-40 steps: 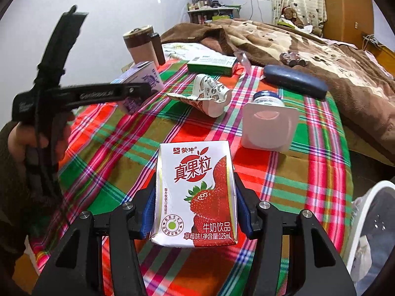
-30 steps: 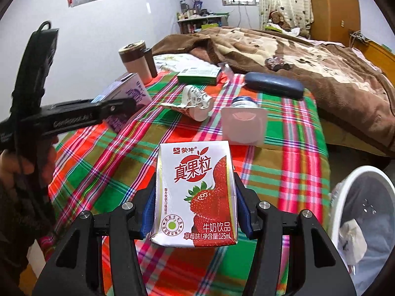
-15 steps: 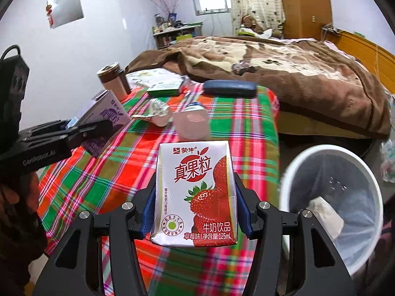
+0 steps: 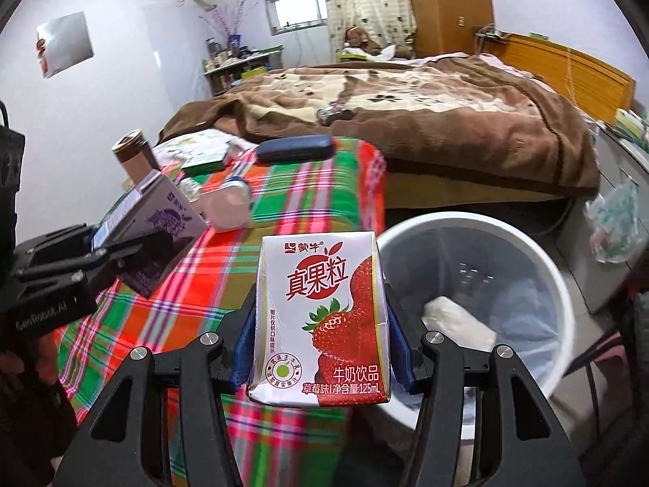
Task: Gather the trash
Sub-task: 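Carry both milk cartons toward the white bin, then open the left gripper over the bin while the right gripper releases the strawberry carton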
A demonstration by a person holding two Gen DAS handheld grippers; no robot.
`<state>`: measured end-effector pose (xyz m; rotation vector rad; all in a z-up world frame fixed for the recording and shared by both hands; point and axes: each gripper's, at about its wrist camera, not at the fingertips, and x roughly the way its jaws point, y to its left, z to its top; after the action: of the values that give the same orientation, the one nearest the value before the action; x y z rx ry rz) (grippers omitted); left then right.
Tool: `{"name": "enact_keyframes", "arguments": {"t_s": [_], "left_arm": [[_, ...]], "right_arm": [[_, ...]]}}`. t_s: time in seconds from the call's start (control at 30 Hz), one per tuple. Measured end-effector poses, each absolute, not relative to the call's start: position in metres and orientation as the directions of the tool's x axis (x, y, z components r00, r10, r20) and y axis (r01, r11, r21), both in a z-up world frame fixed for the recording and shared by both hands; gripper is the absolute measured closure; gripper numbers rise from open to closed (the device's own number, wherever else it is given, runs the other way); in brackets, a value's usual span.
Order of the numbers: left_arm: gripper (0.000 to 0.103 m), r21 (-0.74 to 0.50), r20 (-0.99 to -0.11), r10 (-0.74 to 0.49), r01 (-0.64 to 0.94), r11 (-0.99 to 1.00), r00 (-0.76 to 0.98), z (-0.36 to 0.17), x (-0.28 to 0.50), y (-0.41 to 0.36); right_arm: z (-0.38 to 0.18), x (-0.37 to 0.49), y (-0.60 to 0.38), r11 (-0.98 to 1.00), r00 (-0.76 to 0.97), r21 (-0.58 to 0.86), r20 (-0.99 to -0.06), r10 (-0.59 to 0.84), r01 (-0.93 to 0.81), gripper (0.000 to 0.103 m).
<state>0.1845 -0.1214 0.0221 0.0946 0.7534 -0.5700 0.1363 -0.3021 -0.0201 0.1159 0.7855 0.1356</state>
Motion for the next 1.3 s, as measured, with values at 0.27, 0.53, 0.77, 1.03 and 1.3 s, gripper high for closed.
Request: {"name": "enact_keyframes", "arguments": {"t_s": [0.27,0.53,0.77,1.03,1.3], "left_arm": [[0.065,-0.138,-0.680,-0.501,0.578,0.804,0.535,0.014,0.185,-0.172],[0.065,-0.151,-0.699,-0.526,0.619,0.771,0.484,0.000,0.190,-0.218],[0.065,-0.107,-0.716,-0.508,0.643,0.758,0.480,-0.014,0.188,-0.249],[0.065,-0.120,-0.733,-0.505,0.644,0.755,0.455,-0.025,0.196,-0.264],[0.049,-0.143,-0.724,-0.519,0.637,0.757,0.455,-0.025,0.201,-0.261]], "right_arm": [[-0.028,0.140,-0.337,0.990,0.694,0.137,-0.715,0.086,0.018,0.048],[-0.036,0.141,-0.369,0.989,0.681,0.120,-0.732,0.027,0.091,0.047],[-0.048,0.148,-0.391,0.987,0.649,0.097,-0.760,-0.012,0.132,0.047],[-0.065,0.154,-0.404,0.985,0.605,0.088,-0.796,-0.020,0.148,0.047],[-0.069,0.153,-0.413,0.979,0.596,0.113,-0.803,-0.013,0.173,0.046]]}}
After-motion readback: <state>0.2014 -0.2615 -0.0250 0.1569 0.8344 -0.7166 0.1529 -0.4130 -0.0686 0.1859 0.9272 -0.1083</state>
